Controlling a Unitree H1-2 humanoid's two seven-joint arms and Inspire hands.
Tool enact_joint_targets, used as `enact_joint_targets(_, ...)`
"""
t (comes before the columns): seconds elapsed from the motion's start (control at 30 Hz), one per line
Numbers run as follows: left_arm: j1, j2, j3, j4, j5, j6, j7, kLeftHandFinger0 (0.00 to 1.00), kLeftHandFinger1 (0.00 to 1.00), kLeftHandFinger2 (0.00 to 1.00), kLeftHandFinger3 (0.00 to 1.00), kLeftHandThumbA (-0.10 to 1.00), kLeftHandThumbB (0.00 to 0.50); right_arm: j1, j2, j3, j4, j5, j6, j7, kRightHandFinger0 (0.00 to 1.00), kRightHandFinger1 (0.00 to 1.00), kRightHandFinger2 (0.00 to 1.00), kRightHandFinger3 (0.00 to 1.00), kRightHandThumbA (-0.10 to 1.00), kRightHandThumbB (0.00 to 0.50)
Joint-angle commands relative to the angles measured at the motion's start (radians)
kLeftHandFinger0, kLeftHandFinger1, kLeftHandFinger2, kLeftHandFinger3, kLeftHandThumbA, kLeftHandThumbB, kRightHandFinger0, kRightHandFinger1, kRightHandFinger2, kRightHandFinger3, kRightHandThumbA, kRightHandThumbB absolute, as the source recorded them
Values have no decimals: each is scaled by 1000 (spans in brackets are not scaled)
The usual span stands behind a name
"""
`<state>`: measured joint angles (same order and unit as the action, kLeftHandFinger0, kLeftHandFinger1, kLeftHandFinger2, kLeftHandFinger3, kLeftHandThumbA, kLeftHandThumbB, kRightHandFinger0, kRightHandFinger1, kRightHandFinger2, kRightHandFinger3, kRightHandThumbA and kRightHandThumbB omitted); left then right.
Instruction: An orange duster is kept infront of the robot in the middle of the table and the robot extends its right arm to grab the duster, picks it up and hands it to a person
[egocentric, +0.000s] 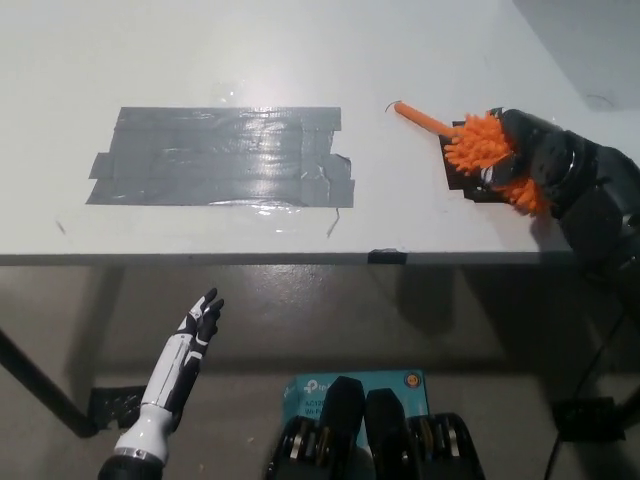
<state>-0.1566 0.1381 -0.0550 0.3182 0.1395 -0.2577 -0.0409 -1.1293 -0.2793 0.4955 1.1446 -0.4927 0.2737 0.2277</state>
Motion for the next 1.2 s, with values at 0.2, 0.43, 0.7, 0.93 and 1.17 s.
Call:
enact_joint_targets(0.2, -34, 6, 9, -29, -2, 2, 7, 1000, 1000, 1000, 1000, 1000, 146, 3, -34, 50, 33, -29, -32, 89, 59, 193, 377, 1000, -96, 100)
enact_joint_targets(0.43, -45, 7, 16, -22, -18, 12, 0, 1000, 1000, 1000, 1000, 994, 135, 7, -46, 16, 44, 5, -45, 102, 0, 202, 346, 1000, -100, 103)
enact_joint_targets(0.7, -46, 5, 17, -21, -29, 12, -5, 1000, 1000, 1000, 1000, 975, 129, 55, -53, -325, 54, 281, -107, 82, 6, 397, 553, 452, -100, 158)
enact_joint_targets(0.93, -54, 8, 19, -18, -29, 19, -4, 1000, 1000, 1000, 1000, 985, 125, 49, -34, -769, 84, 638, -13, 208, 1, 431, 800, 1000, -100, 163)
enact_joint_targets(1.17, -51, 10, 20, -21, -31, 27, -6, 1000, 1000, 1000, 1000, 997, 128, 44, -11, -986, 24, 788, 147, 284, 0, 387, 728, 1000, -100, 128)
